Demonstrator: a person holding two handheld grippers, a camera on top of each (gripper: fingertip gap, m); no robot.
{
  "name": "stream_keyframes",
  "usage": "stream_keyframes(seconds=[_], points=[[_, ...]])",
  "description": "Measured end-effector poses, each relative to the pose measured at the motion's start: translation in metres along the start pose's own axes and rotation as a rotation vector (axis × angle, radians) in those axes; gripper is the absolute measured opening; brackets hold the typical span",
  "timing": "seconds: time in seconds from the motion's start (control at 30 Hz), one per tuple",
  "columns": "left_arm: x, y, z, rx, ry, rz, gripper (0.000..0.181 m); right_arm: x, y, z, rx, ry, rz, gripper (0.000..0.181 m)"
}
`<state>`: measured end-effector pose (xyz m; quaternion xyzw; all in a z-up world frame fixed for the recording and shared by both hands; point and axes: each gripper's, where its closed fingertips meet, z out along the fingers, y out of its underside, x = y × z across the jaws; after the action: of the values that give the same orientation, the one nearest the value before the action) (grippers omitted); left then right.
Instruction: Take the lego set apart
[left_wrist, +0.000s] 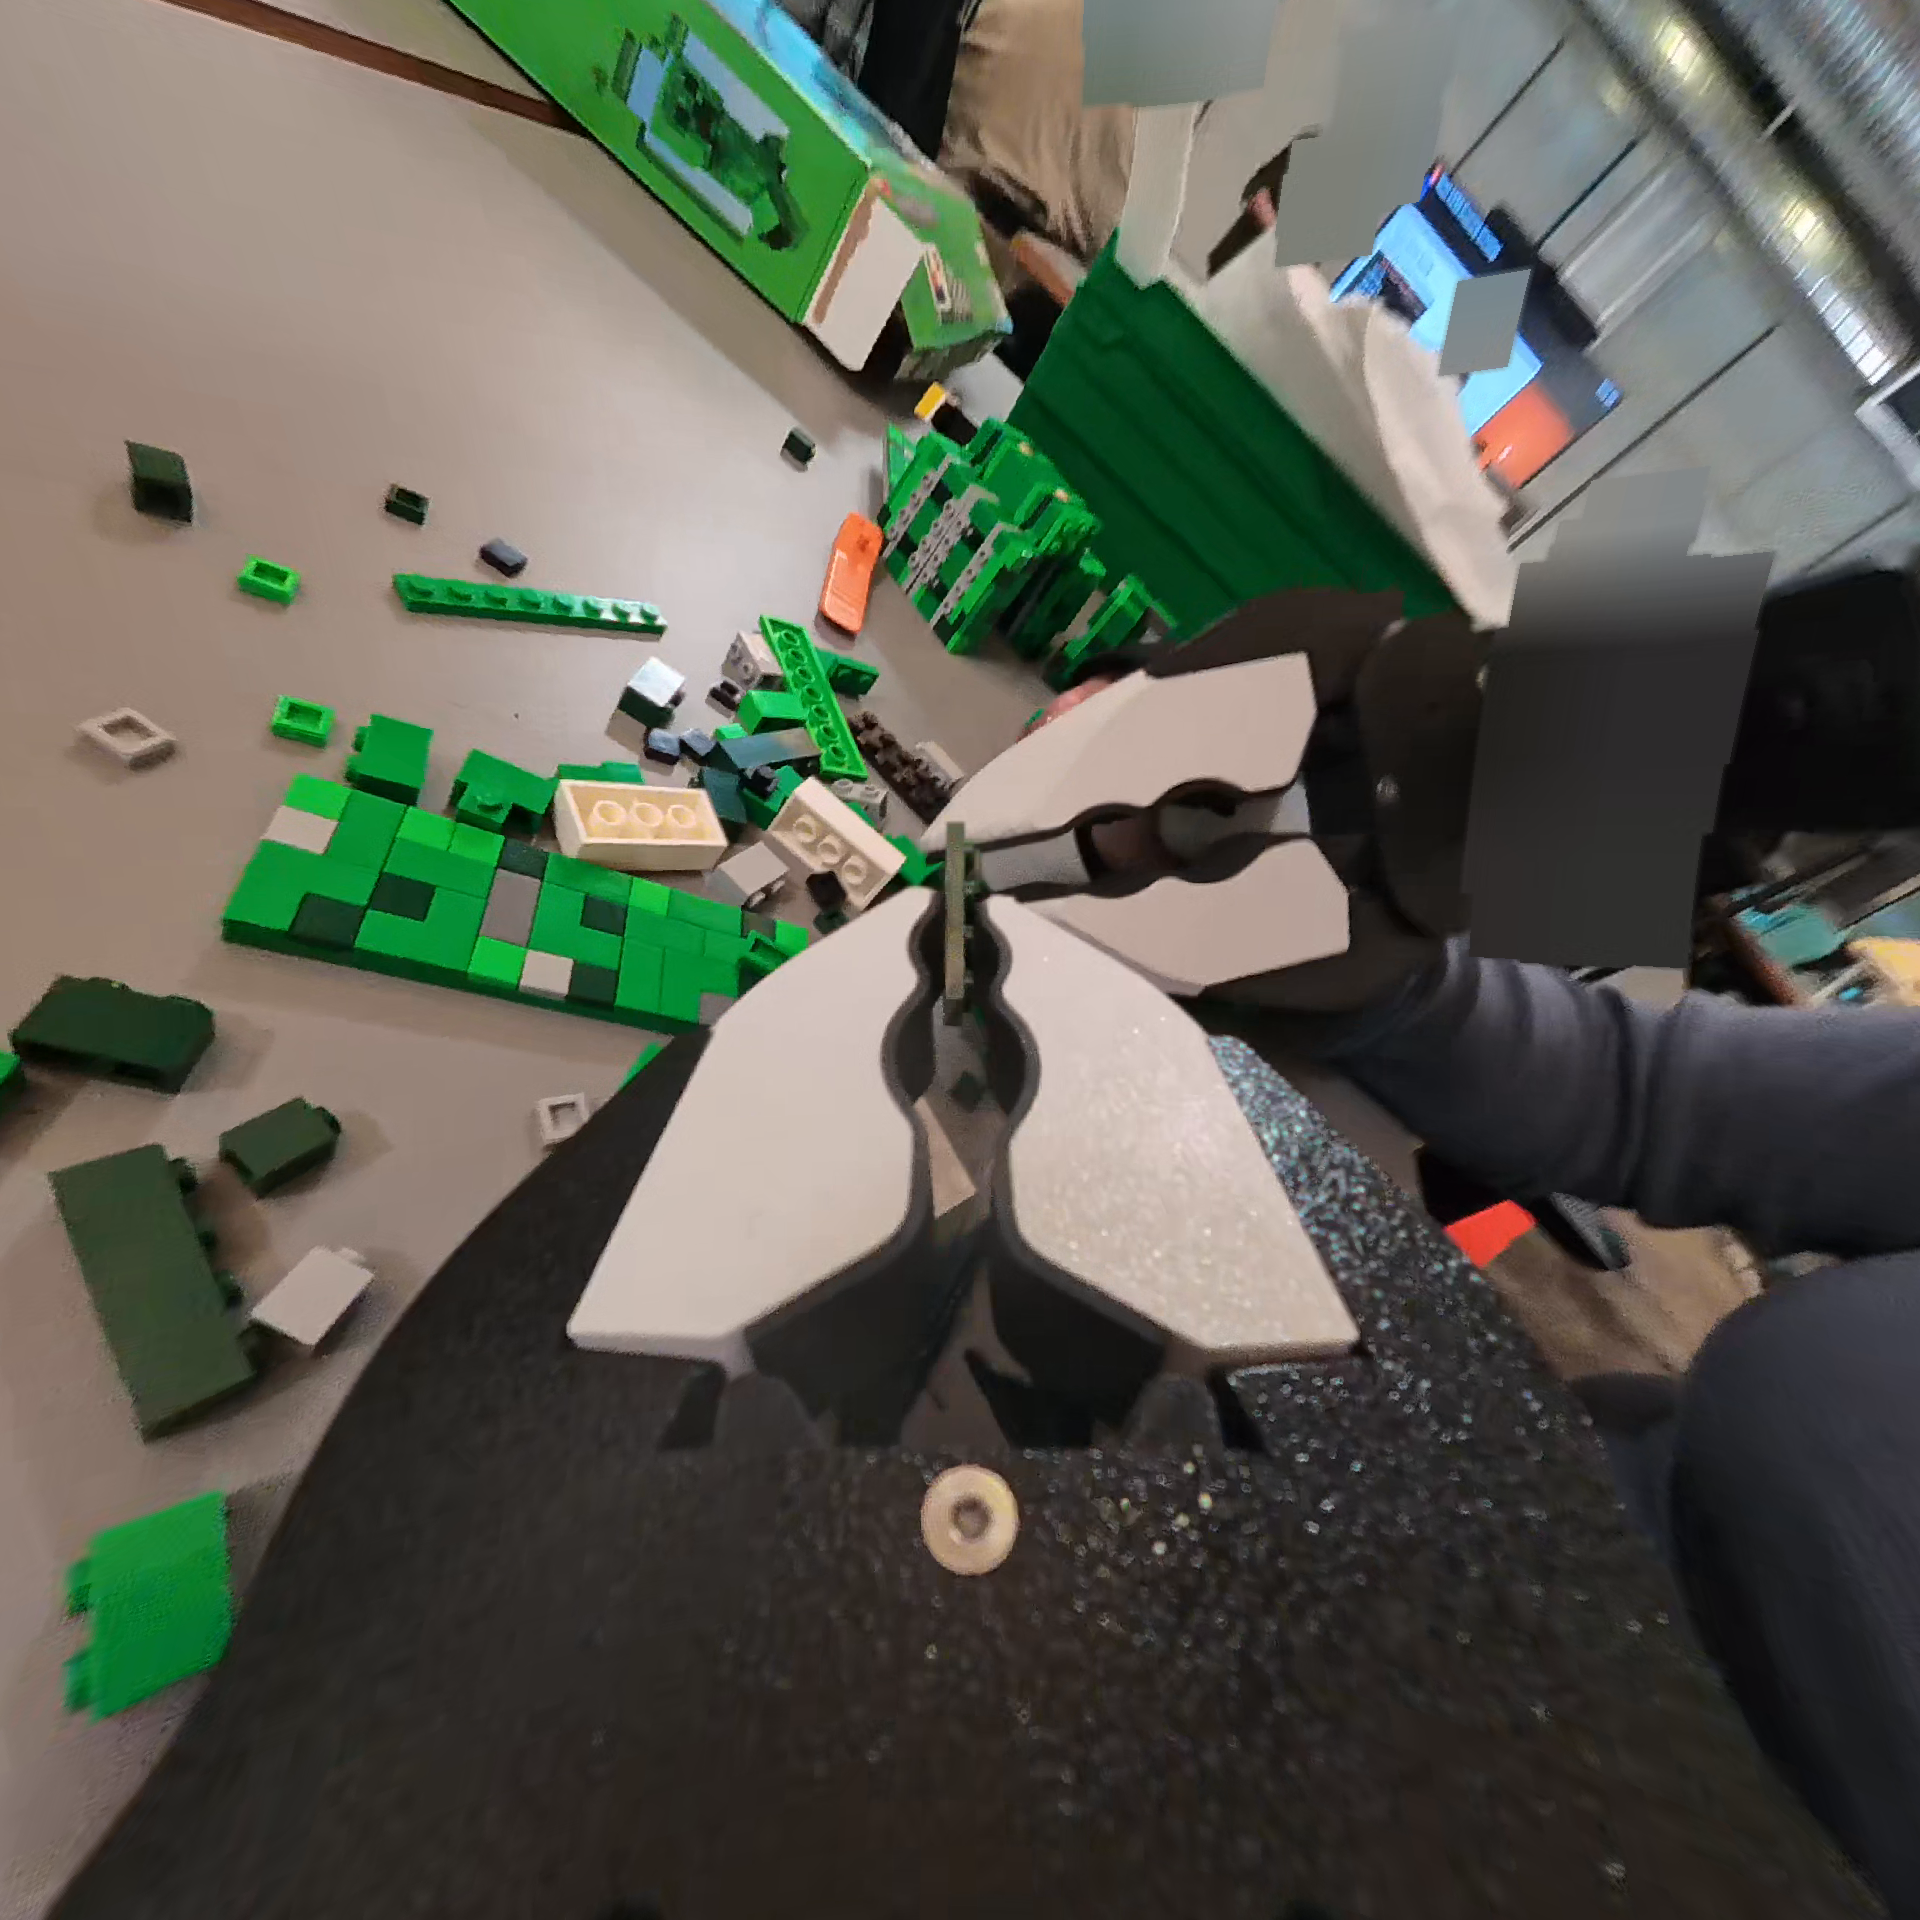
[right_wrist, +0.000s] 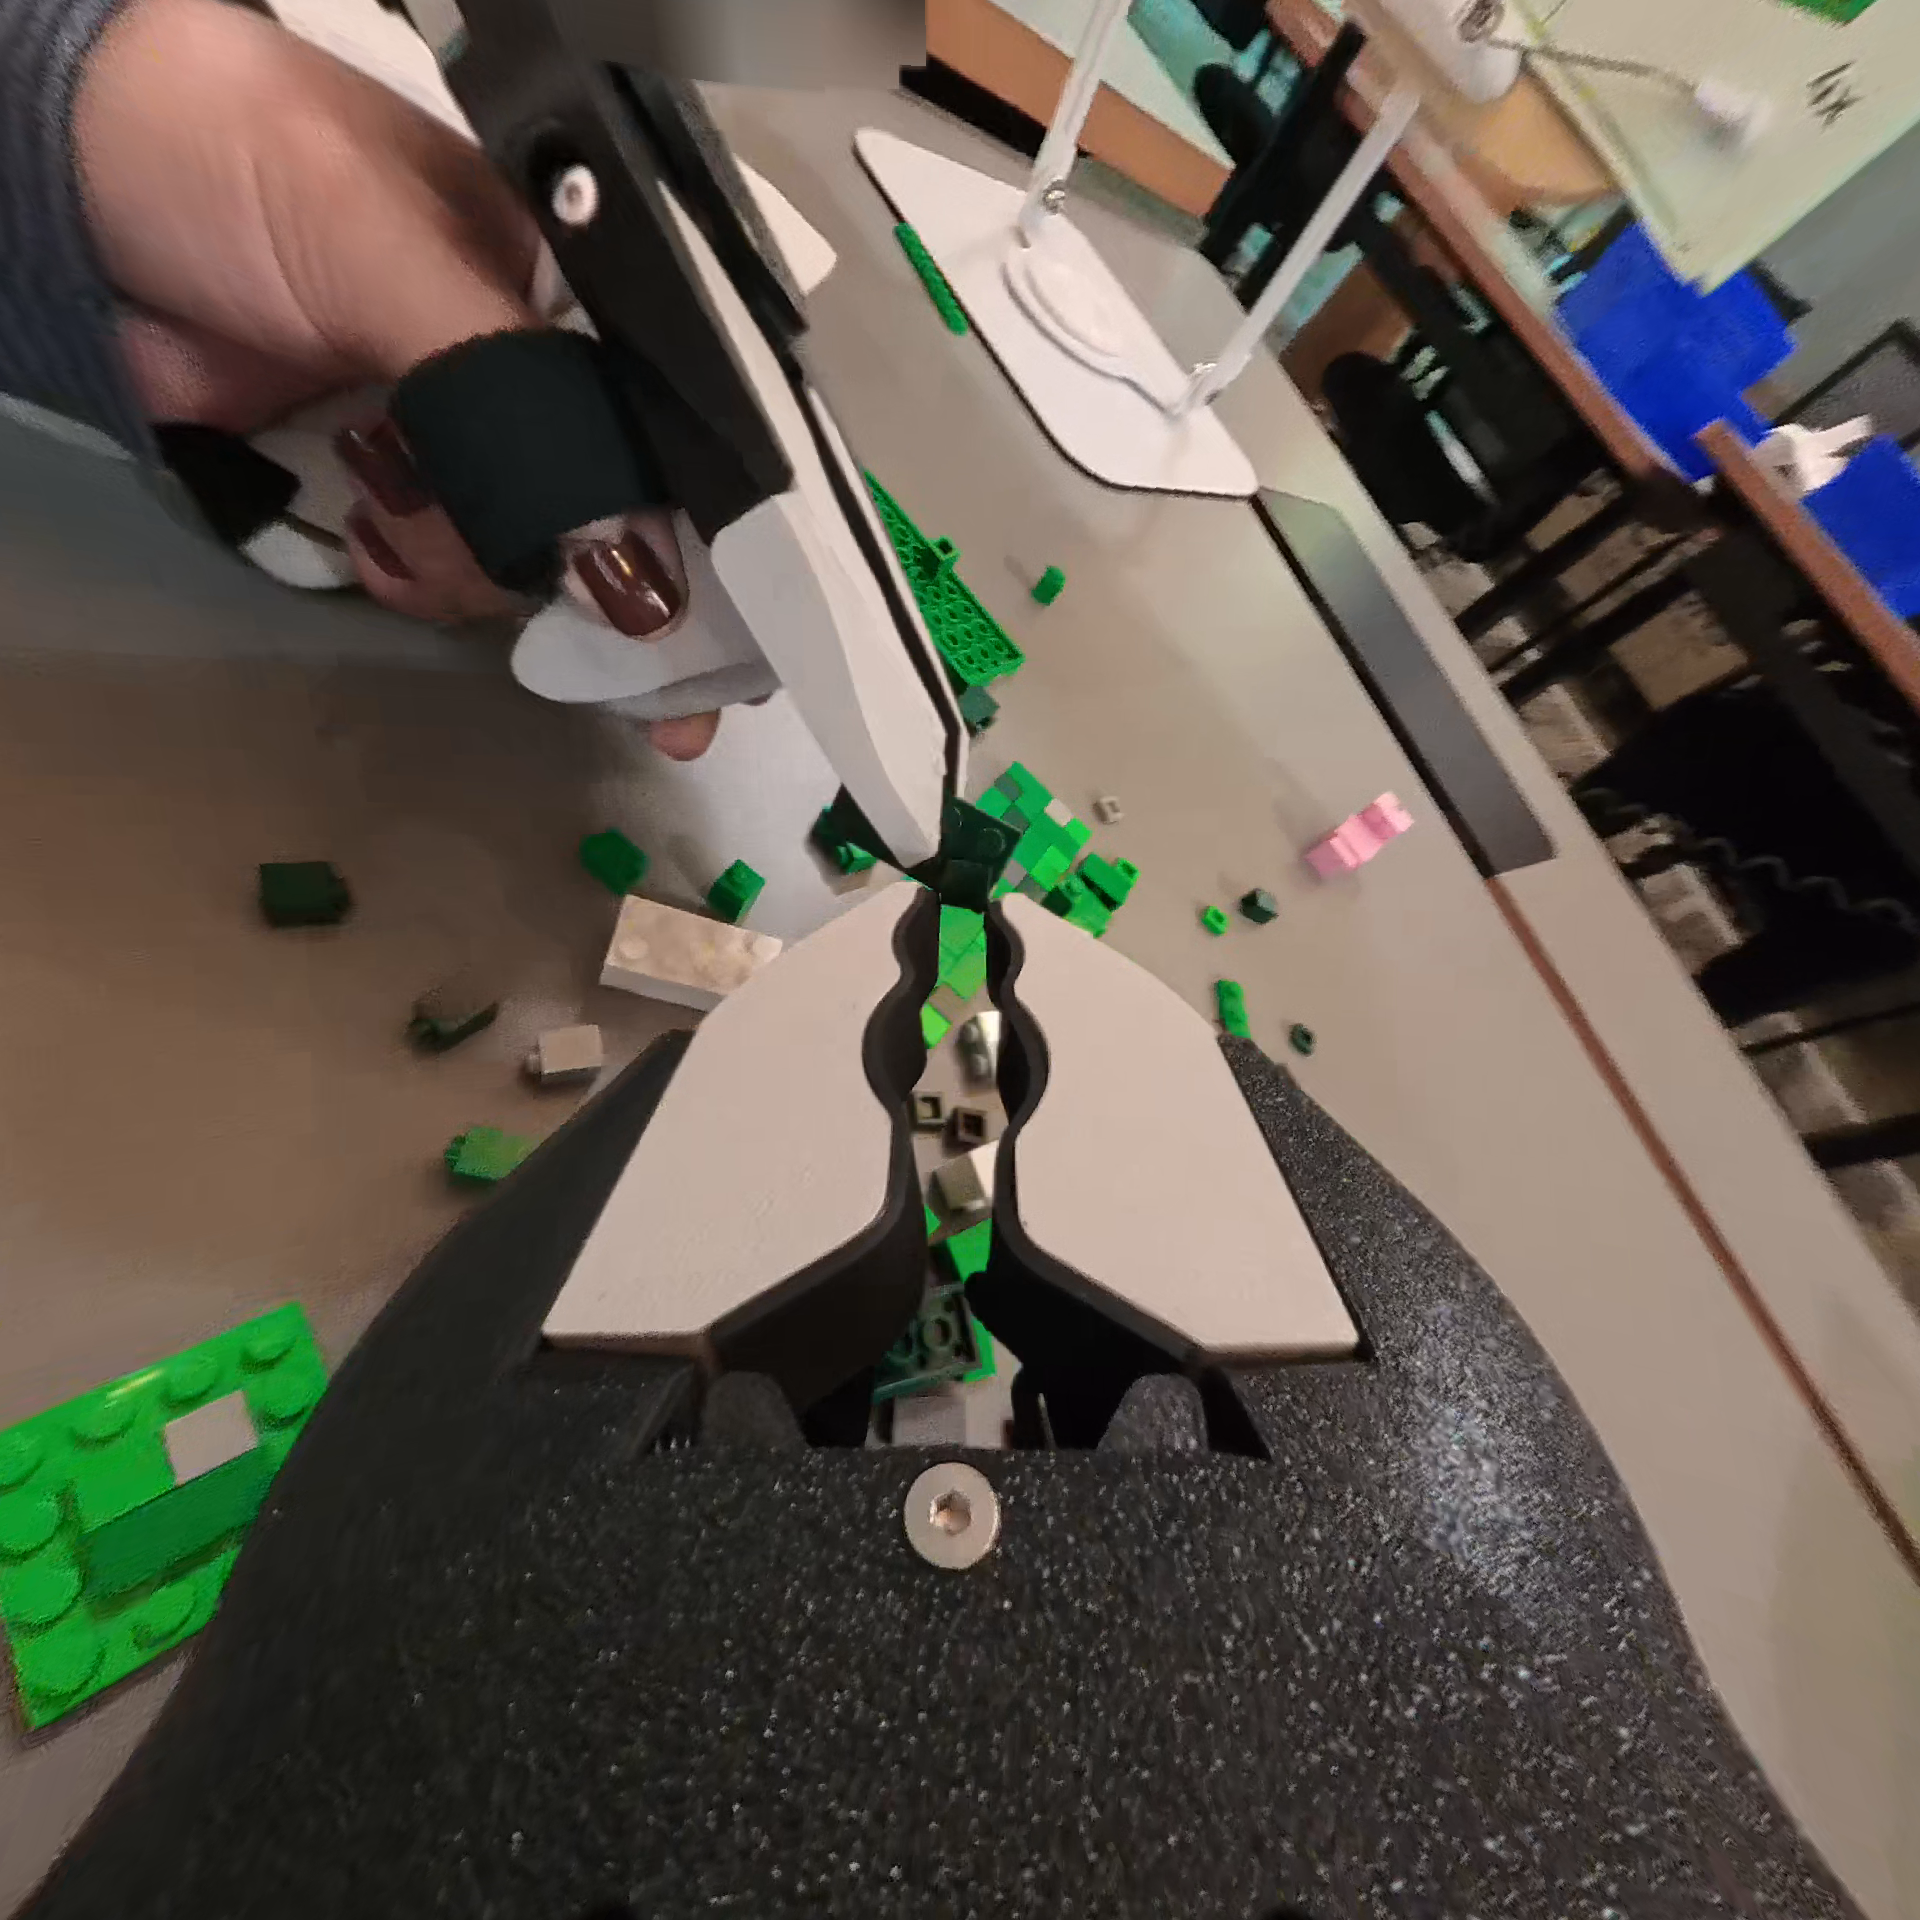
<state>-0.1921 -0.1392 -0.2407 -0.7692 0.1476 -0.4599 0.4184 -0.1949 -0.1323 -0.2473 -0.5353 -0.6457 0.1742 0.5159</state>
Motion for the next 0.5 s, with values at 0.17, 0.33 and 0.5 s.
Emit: stream_keyframes(seconds=[0.17, 0.33, 0.5], points=[[0.003, -0.007, -0.003, 0.061, 0.050, -0.103, 0.004, 0.010, -0.008, -0.003, -0.063, 0.221, -0.193, 0.013], [0.000, -0.007, -0.006, 0.045, 0.056, -0.088, 0.004, 0.006, -0.010, 0.000, -0.035, 0.196, -0.228, 0.009], [0.011, -0.007, -0.004, 0.041, 0.135, -0.067, 0.004, 0.003, -0.017, -0.010, 0.111, -0.019, 0.089, 0.008]])
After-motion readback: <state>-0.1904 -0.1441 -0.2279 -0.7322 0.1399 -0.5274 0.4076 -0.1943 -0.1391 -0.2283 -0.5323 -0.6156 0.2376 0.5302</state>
